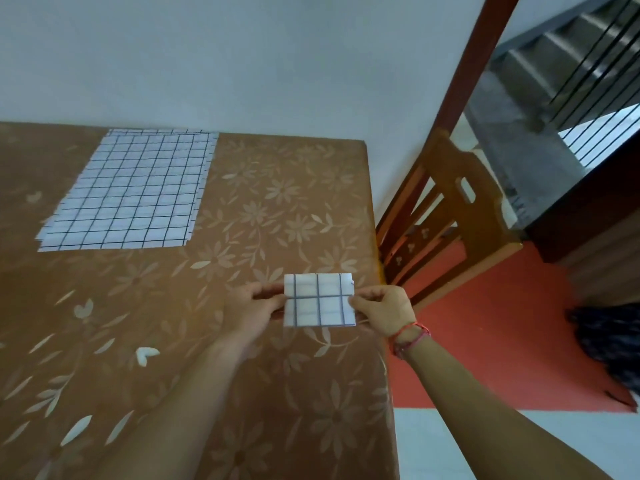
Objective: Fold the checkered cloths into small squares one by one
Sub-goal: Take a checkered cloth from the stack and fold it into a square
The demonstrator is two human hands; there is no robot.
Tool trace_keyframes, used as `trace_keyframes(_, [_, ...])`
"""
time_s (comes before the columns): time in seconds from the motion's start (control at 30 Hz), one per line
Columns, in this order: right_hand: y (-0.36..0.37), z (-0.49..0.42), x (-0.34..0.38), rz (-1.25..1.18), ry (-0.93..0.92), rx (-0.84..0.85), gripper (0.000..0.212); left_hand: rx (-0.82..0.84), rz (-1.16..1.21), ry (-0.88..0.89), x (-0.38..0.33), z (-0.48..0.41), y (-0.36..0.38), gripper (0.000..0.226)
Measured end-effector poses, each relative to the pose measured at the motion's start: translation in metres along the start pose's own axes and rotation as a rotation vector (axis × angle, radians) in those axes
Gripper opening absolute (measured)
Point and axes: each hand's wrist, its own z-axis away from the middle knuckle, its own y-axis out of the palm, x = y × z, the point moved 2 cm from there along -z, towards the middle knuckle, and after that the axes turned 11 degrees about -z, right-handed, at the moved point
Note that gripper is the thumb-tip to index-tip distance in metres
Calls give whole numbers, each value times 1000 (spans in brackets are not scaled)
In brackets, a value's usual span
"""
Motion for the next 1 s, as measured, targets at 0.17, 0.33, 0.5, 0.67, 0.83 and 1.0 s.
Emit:
trace_keyframes(0.17, [12,-32,-2,41,-24,-75,6,-110,-60,10,-3,-28,4,11])
trace_keyframes(0.33, [34,-80,-11,61,50,-93,6,-138,-111,-17,8,-77,4,16])
trace_keyframes(0.5, [55,-110,-21,88,74,-76,12,-137,-134,-64,28,-125,0,19])
trace_keyframes(0.67, [71,-128,-23,87,119,-48,9,-158,-152,-57,27,-144,0,18])
trace_keyframes(0.83, [78,-141,-25,137,78,-72,19,-153,-239,-8,28,-158,-2,14])
trace_keyframes(1.0, [78,-147,-31,229,28,-67,15,-99,-257,6,28,-160,-1,19])
